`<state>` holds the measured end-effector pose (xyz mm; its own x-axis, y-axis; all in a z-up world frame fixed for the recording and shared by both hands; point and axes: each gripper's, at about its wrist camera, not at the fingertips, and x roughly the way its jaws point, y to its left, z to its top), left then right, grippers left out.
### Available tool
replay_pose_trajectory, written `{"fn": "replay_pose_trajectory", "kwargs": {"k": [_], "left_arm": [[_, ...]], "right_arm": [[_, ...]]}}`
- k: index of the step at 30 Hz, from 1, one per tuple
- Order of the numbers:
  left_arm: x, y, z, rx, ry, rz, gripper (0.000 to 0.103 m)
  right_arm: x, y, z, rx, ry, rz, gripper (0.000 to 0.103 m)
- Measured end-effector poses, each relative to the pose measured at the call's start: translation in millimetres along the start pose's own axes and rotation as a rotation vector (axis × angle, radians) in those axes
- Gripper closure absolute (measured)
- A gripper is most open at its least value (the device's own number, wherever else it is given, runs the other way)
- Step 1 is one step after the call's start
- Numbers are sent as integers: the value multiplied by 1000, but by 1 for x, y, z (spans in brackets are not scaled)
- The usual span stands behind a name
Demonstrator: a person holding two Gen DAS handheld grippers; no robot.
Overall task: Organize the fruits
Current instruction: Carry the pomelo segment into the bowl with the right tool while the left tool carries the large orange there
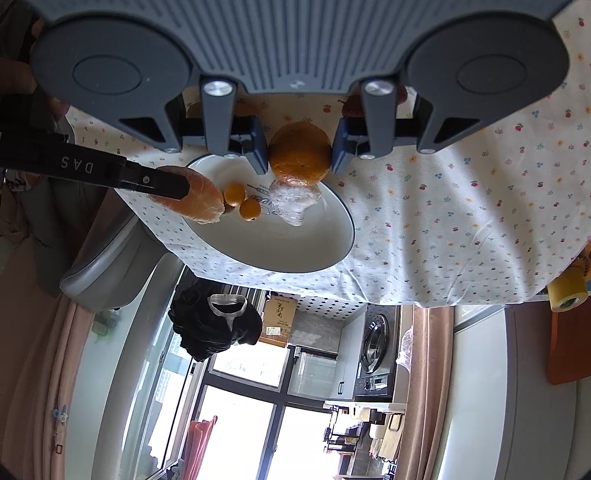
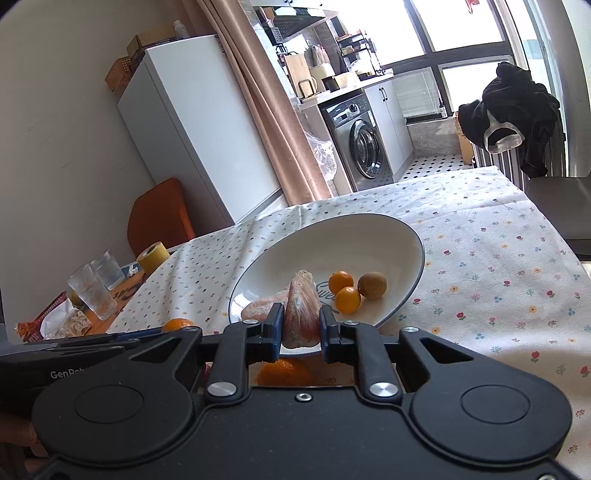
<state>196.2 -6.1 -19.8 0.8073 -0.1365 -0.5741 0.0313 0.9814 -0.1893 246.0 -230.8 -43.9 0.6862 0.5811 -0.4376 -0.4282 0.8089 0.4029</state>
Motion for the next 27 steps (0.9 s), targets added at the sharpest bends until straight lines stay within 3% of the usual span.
{"fn": "replay_pose_trajectory", "kwargs": {"k": [7,14,27], "left_arm": [[9,-8,7,11,-1,-4,68],[19,-15,14,31,5,-9,68],[41,-33,26,62,11,-28,68]], "right_arm": [[3,-5,7,12,-25,-20,85],[5,-7,5,5,-17,-29,72],[-19,-17,-6,26,-9,-34,65]]}}
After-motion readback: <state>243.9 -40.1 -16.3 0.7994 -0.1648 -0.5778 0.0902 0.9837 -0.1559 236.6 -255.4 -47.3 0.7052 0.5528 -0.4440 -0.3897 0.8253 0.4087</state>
